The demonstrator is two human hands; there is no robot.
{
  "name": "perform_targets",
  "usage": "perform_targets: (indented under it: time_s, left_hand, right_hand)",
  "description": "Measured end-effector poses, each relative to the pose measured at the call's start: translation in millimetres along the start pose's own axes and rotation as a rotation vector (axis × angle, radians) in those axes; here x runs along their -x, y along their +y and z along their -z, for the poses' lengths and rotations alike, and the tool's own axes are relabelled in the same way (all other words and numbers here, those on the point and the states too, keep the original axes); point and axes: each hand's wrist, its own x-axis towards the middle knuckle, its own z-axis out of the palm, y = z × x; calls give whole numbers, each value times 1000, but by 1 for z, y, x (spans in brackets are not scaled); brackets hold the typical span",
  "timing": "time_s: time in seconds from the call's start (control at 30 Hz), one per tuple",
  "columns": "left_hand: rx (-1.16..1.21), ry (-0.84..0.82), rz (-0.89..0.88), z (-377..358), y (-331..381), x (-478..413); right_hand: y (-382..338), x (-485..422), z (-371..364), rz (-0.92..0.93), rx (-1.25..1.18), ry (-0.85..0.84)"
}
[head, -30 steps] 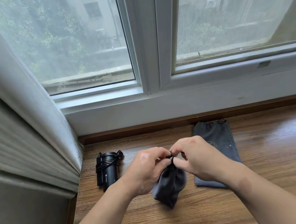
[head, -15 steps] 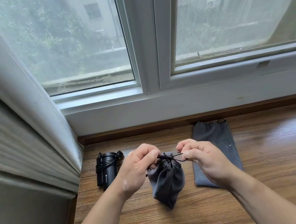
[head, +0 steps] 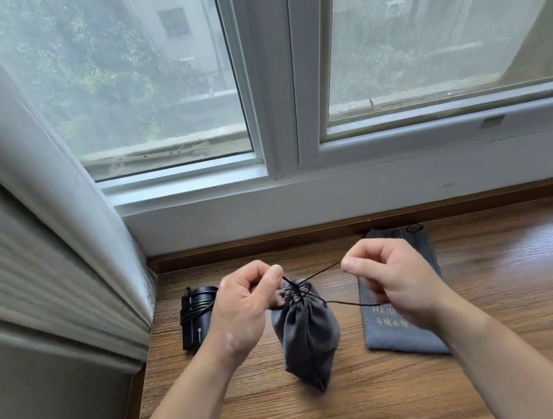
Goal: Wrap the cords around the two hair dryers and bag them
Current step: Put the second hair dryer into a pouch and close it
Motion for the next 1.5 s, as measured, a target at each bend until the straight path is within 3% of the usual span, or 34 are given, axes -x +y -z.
perform_targets:
  time_s: [0.07, 0.13, 0.2, 0.3, 0.4, 0.57, 0.77, 0.97, 1.03, 1.1, 1.17, 1.23, 1.3, 1.37, 1.5]
  left_hand:
    - [-53, 24, -16, 6, 1, -1]
    - [-79, 61, -33, 12, 1, -2]
    - [-77, 96, -34, 15, 2, -1]
    - [-109, 88, -31, 19, -1, -3]
    - [-36, 78, 7, 21, -5, -5]
    - [-143, 238, 51, 35, -19, -13]
    - [-261, 268, 119, 27, -32, -9]
    - [-383, 249, 111, 38, -30, -15]
    - [-450, 273, 95, 38, -28, -15]
    - [-508, 315, 84, 37, -26, -15]
    - [-585, 338, 63, 38, -25, -15]
    - [-666, 326, 27, 38, -27, -15]
    - [-724, 264, 35, 37, -29, -16]
    - [-805, 135, 114, 37, -29, -18]
    - [-956, -124, 278, 41, -30, -22]
  right_hand:
    - [-4, -1, 14, 110, 453, 0]
    - [-5, -2, 25, 150, 745, -8]
    - [-3, -3, 35, 142, 776, 10]
    - [1, -2, 46, 114, 639, 17]
    - [11, -4, 49, 114, 813, 3]
    - [42, -10, 67, 61, 1013, -31]
    - [59, -11, 74, 30, 953, 1]
    - [41, -8, 75, 143, 261, -116]
    - [38, -7, 74, 147, 237, -151]
    - [43, -9, 73, 72, 427, -166]
    - [52, -16, 72, 2, 795, -100]
    - [55, -19, 66, -32, 1164, 114]
    - [53, -20, 54, -10, 1327, 352]
    - [54, -23, 41, 21, 1316, 506]
    - [60, -34, 20, -46, 1084, 626]
